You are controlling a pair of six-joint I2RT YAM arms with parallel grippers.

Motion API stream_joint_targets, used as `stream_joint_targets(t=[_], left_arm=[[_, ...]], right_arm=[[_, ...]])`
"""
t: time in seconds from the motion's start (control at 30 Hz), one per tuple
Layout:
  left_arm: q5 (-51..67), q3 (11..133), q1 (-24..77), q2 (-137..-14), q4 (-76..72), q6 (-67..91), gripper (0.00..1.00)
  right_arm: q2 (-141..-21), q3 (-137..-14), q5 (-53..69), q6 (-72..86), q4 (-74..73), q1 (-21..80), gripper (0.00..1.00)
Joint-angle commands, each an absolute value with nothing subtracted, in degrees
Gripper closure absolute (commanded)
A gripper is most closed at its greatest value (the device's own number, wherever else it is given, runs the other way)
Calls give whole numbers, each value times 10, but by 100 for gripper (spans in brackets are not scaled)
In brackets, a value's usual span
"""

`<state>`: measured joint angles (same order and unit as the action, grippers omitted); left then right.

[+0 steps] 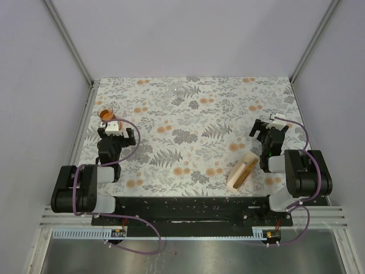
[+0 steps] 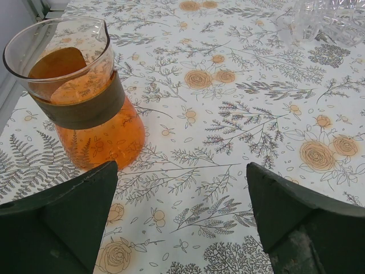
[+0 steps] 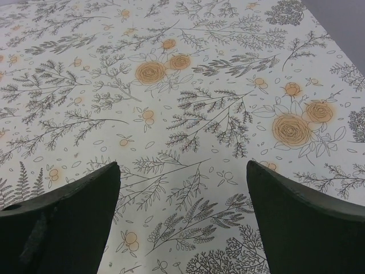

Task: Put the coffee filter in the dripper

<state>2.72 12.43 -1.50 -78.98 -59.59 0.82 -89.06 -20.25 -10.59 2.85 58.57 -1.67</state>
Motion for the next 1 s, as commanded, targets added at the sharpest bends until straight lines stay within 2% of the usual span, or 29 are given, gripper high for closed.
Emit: stream_joint_targets(t=[0.0, 0.17, 0.23, 0.33, 0.4, 0.6, 0.67, 0.83, 0.97], left_arm=[[32, 142, -15, -791, -623, 4, 1], [32, 141, -15, -790, -623, 4, 1], [33, 142, -15, -790, -623, 4, 1], [49, 142, -17, -789, -626, 4, 1], [90, 163, -19, -773, -578, -20, 1], [117, 414, -21, -762, -145, -32, 1], [173, 510, -22, -777, -16, -36, 1], [312, 614, -22, -757, 134, -66, 4], [277, 713, -25, -749, 294, -106, 4]], right_arm=[[-892, -217, -94, 28, 599, -19, 1], [-876, -212, -125, 39, 600, -19, 0], [-841, -219, -172, 57, 554, -19, 1], [-781, -249, -169, 54, 458, -19, 1], [-740, -271, -174, 66, 405, -19, 1], [-640, -365, -137, 111, 216, -19, 1], [-621, -407, -101, 126, 131, -19, 4], [-600, -508, -9, 131, -16, -19, 9], [-587, -556, 60, 137, -92, -19, 11]])
